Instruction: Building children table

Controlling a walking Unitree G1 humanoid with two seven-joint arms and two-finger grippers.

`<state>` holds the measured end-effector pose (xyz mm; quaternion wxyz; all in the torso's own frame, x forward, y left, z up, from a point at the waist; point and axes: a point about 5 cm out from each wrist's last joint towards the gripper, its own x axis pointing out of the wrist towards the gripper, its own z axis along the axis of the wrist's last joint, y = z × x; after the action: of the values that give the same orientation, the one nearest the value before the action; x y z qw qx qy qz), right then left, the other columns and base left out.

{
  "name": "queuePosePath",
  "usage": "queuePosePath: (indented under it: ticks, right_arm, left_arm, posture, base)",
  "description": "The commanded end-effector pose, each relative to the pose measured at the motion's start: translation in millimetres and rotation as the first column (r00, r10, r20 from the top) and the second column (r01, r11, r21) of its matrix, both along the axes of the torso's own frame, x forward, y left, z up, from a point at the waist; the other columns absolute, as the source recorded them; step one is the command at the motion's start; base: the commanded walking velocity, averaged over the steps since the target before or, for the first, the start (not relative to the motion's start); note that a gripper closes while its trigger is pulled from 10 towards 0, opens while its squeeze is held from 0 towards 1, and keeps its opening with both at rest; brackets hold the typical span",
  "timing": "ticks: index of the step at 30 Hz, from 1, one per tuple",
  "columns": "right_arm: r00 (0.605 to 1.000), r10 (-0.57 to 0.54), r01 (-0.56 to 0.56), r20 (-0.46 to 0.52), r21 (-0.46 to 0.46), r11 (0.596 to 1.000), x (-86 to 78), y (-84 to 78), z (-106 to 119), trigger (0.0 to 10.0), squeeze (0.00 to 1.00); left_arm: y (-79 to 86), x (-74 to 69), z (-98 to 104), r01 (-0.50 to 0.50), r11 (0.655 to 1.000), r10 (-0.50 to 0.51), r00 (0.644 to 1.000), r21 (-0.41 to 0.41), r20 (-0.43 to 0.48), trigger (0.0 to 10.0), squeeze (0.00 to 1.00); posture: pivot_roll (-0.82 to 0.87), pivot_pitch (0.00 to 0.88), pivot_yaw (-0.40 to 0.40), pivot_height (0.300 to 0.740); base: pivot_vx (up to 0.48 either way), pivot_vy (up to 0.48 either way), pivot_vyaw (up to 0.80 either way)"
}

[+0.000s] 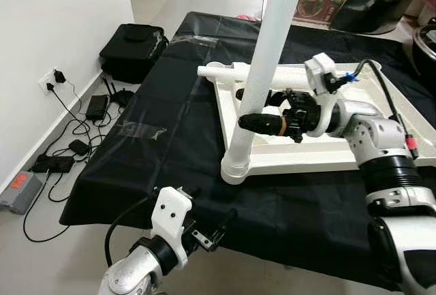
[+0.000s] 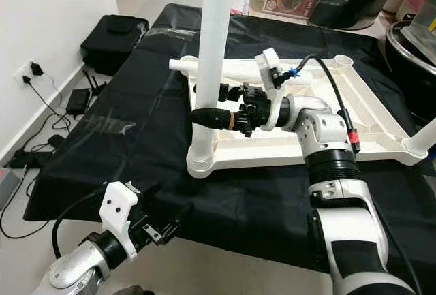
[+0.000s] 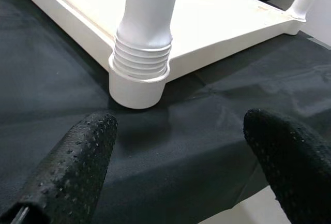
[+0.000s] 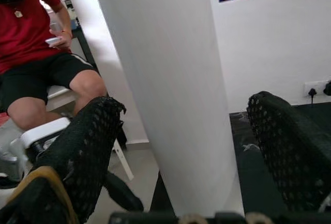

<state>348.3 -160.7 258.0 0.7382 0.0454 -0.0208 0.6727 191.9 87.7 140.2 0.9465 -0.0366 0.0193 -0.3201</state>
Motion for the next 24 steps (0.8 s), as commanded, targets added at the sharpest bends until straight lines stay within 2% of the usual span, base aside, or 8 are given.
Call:
queuePosePath:
  ticks: [1, 16, 24]
  right_arm:
    - [1.000, -0.003, 0.003, 0.024, 0.002, 1.000, 1.6, 3.0, 5, 10.0, 0.00]
    - [0.999, 0.035, -0.035, 0.040, 0.008, 0.999, 2.3, 29.5, 5, 10.0, 0.00]
    - [0.999, 0.027, -0.027, 0.035, -0.003, 1.000, 3.9, 36.7, 2, 10.0, 0.00]
  left_arm:
    - [-1.3, -3.2, -1, 0.009, 1.000, -0.009, 1.000, 0.013, -0.007, 10.0, 0.00]
    - [-4.1, -5.3, -2, 0.010, 1.000, -0.010, 1.000, 0.008, -0.013, 10.0, 0.00]
    - [-5.3, -5.6, -3, 0.008, 1.000, -0.008, 1.000, 0.009, -0.013, 10.0, 0.00]
  posture:
    - [0.16, 0.148, -0.094, 0.740]
    - [0.16, 0.138, -0.102, 0.740]
    - [0.16, 0.134, -0.104, 0.740]
  base:
    - [0.000, 0.000, 0.00]
    - [0.000, 0.000, 0.00]
    - [0.000, 0.000, 0.00]
